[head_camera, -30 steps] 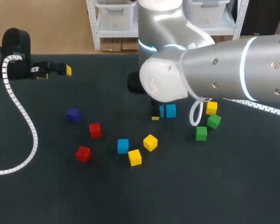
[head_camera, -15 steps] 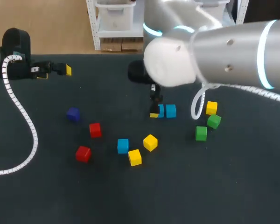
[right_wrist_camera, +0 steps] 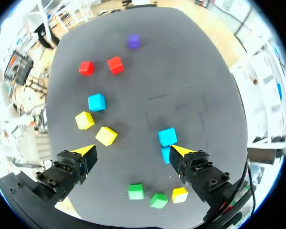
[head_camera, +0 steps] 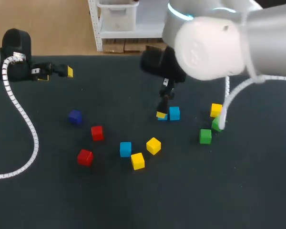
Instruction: Place the blue cubes, place green cubes on the blue cubes, place the yellow cubes on the green cubes, then place the red cubes on the yellow cubes, and place purple cube on the red cubes.
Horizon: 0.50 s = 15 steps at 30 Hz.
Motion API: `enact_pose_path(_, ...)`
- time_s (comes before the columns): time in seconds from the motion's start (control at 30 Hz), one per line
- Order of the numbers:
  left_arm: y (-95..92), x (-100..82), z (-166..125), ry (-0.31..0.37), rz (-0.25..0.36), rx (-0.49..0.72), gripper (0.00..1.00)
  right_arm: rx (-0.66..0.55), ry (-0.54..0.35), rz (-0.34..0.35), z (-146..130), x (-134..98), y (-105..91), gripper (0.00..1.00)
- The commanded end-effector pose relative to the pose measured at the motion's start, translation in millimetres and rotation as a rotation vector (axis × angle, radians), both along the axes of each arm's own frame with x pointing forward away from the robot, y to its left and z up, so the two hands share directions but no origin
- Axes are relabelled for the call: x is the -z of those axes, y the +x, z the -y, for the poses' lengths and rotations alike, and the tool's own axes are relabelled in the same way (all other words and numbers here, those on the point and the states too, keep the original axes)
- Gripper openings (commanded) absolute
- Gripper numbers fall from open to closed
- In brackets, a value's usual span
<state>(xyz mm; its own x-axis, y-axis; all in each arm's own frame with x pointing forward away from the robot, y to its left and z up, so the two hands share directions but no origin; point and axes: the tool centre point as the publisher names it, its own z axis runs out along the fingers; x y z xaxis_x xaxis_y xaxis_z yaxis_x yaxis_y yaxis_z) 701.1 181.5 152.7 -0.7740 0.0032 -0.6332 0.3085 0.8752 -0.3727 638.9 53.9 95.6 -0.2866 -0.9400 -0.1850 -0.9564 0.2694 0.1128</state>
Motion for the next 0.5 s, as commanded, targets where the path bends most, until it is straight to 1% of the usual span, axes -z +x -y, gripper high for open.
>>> enact_pose_path(0.03, -1.0, 1.6, -2, -0.01, 0.007, 0.006, 1.0, 0.094, 0.175, 0.125, 23, -21, -19.1, 1.0)
enact_pose_path(0.13, -1.0, 1.6, -2, -0.01, 0.007, 0.006, 1.0, 0.158, 0.295, 0.126, 41, -42, -8.5, 1.0)
enact_pose_path(0.2, -1.0, 1.6, -2, -0.01, 0.007, 0.006, 1.0, 0.196, 0.345, 0.166, 54, -53, 0.8, 1.0)
enact_pose_path(0.3, -1.0, 1.6, -2, -0.01, 0.007, 0.006, 1.0, 0.261, 0.422, 0.189, 74, -66, 15.6, 1.0)
enact_pose_path(0.33, -1.0, 1.6, -2, -0.01, 0.007, 0.006, 1.0, 0.279, 0.445, 0.21, 80, -70, 19.8, 1.0)
enact_pose_path(0.37, -1.0, 1.6, -2, -0.01, 0.007, 0.006, 1.0, 0.292, 0.485, 0.225, 85, -74, 23.3, 1.0)
enact_pose_path(0.4, -1.0, 1.6, -2, -0.01, 0.007, 0.006, 1.0, 0.306, 0.535, 0.224, 91, -80, 26.6, 1.0)
enact_pose_path(0.43, -1.0, 1.6, -2, -0.01, 0.007, 0.006, 1.0, 0.317, 0.558, 0.244, 96, -84, 29.7, 1.0)
enact_pose_path(0.5, -1.0, 1.6, -2, -0.01, 0.007, 0.006, 1.0, 0.354, 0.572, 0.3, 104, -89, 37.2, 1.0)
